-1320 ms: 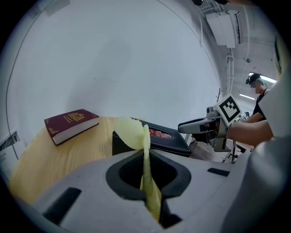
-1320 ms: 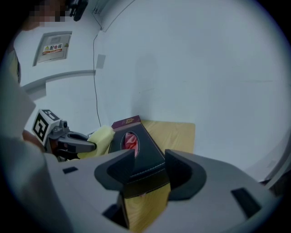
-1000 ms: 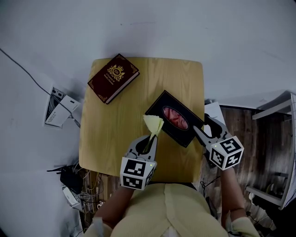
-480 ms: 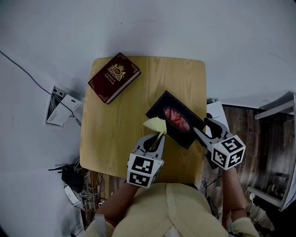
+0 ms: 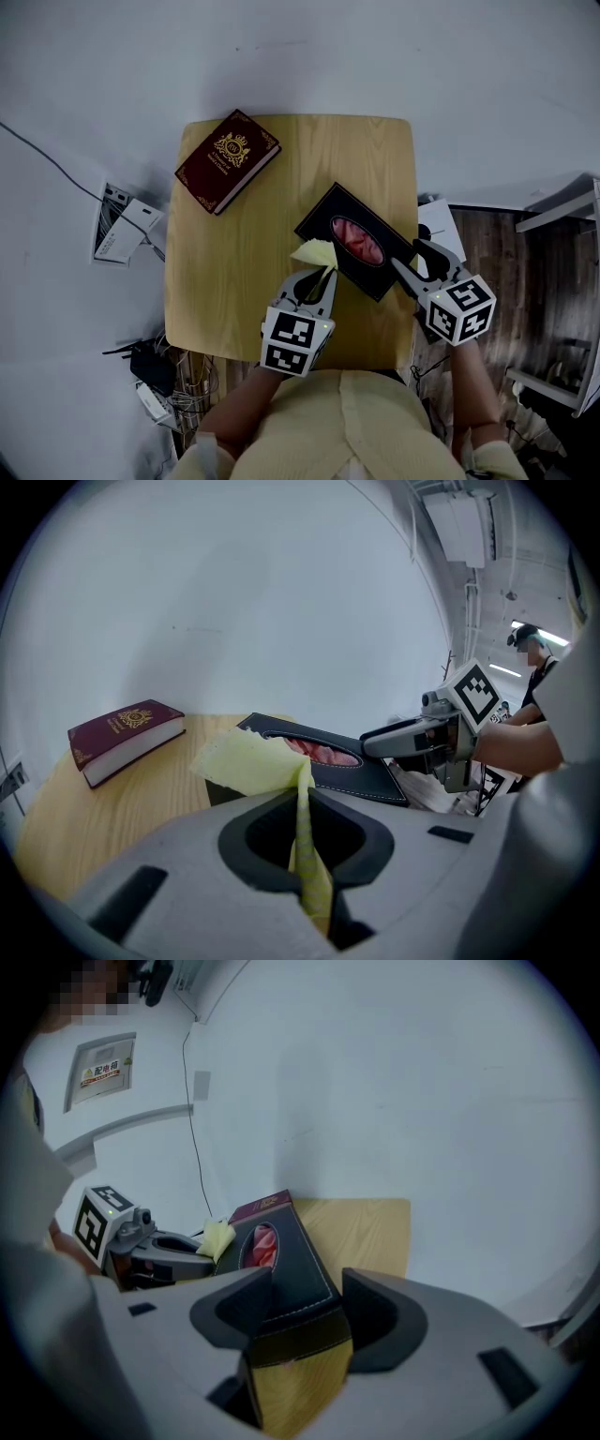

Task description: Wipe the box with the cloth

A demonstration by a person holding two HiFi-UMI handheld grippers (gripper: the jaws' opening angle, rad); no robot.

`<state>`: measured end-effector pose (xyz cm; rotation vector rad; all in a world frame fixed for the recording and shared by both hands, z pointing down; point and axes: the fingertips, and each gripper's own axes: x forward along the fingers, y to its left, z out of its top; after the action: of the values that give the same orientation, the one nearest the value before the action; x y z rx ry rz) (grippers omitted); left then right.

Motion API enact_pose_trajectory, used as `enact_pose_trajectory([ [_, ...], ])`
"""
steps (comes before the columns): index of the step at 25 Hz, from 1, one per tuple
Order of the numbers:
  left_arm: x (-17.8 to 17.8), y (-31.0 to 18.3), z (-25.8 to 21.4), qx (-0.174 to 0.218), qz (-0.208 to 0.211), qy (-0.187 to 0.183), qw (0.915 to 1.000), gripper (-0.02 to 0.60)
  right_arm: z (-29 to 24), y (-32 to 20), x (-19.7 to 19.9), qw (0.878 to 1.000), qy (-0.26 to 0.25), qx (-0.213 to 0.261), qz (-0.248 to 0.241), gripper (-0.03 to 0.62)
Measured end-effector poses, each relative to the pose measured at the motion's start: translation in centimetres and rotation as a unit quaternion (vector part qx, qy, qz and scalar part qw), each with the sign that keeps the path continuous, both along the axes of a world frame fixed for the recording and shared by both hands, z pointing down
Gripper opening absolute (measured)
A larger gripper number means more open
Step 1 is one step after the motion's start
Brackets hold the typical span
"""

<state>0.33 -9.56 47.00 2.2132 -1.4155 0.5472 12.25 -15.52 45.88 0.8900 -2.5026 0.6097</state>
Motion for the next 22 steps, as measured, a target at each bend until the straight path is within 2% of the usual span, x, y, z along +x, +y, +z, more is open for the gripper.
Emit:
enact_pose_trajectory([
  [6,-0.8,-0.1,0.1,0.003,0.006,-0.007,1.0,0.029,0.1,1.2,-0.1,1.0,-0.002,-0.004,0.027,0.235],
  [22,-3.7,-0.8,-0.1,0.014,0.03,-0.033,0.9989,0.029,0.4,6.6,-2.3,0.999,0.001,-0.021,0.046,0.235],
])
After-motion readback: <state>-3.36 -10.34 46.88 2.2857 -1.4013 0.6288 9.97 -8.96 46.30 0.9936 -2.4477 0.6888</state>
